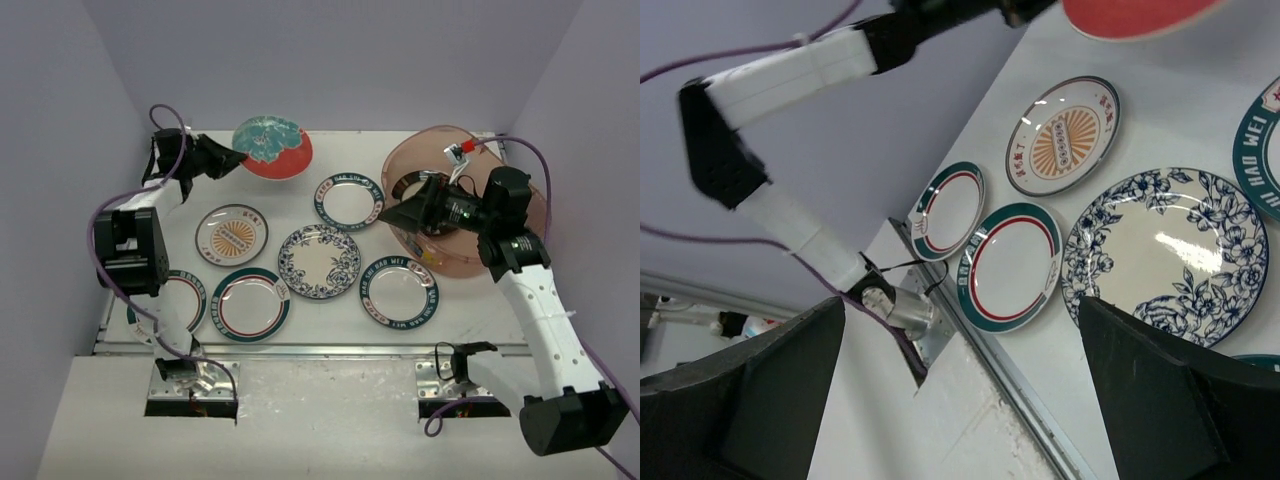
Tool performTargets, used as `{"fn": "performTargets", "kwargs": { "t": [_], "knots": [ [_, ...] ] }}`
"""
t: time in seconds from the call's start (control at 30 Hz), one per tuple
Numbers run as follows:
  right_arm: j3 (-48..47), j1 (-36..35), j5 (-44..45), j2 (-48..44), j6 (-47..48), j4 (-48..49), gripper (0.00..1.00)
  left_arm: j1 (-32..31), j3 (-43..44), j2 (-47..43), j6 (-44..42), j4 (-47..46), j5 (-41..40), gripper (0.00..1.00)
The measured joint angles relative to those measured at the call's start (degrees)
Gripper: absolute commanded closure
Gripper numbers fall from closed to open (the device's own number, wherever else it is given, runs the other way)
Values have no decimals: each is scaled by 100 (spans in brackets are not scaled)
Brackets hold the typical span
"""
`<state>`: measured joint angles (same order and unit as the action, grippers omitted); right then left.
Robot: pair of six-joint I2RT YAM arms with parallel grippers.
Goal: Place the plates into the plastic bin on the countertop
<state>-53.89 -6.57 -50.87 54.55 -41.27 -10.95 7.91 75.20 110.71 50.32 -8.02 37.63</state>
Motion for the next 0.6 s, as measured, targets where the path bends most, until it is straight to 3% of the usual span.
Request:
{"fn": "performTargets", "kwargs": {
  "t": [0.2,0.37,0.5,0.6],
  "knots": [
    [-609,0,287,1202,-215,33,1,-191,-1018,-2324,361,-548,42,100],
    [-1717,7,473,2187,-231,-27,7,-1066,-2008,-3540,653,-1037,164,100],
    [-2114,7,518,2621,-226,44,25,-1810,-2696,-3864,909,-1257,578,100],
    [-2043,7,517,2762,-232,58,41,-2022,-3064,-3915,1075,-1407,849,100]
  ]
}}
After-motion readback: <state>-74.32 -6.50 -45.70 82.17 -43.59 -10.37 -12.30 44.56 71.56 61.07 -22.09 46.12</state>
